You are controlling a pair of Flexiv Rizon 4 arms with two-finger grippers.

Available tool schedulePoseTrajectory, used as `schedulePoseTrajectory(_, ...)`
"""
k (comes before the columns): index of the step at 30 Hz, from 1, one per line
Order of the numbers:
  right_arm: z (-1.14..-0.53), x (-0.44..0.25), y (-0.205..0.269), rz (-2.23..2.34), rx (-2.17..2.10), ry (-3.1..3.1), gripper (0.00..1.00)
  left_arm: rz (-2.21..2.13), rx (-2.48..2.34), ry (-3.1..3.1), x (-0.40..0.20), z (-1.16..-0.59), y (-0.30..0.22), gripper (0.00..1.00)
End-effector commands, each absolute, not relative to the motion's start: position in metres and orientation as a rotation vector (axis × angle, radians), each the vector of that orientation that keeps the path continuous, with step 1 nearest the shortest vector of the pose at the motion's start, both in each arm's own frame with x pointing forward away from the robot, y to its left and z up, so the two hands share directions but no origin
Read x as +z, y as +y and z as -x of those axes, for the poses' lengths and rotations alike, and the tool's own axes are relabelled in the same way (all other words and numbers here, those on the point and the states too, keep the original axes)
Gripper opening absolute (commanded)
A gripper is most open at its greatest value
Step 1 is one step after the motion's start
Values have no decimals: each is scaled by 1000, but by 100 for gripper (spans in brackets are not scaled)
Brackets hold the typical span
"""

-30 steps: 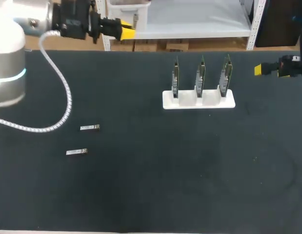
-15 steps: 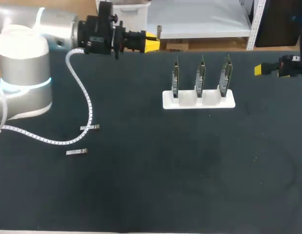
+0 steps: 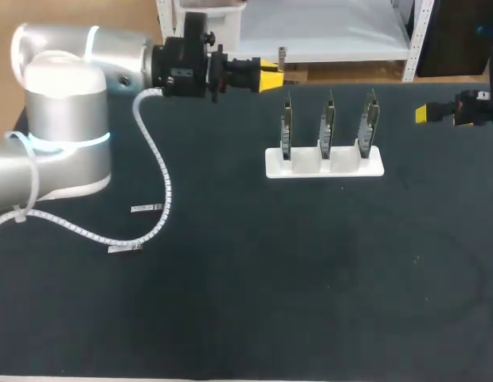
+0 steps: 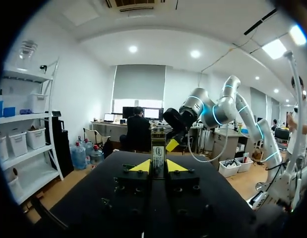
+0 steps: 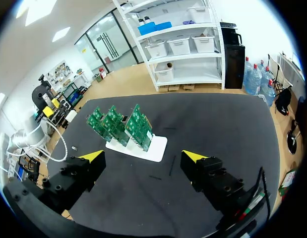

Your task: Pick up the optical module with the left hand, and insert it into the network port with the right hand.

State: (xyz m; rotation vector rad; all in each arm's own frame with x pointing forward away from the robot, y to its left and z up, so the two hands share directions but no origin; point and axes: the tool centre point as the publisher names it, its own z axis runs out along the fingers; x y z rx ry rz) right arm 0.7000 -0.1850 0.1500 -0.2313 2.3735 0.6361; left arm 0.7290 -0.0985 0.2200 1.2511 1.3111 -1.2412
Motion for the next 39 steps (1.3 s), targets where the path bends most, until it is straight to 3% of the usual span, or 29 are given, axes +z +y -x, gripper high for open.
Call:
schedulePoseTrajectory(1,-700,150,-185,231,636,2374,100,-1223,-1243,1325,211,-733,-115,0)
schedulePoseTrajectory(16,-700,150,-185,231,636,2374,100,-1219,-1198,1358,190,-749,-137,0)
schedulePoseTrajectory(39,-700,150,-185,231,636,2374,100,-1297,-1253,1406,182,-794,-118,0)
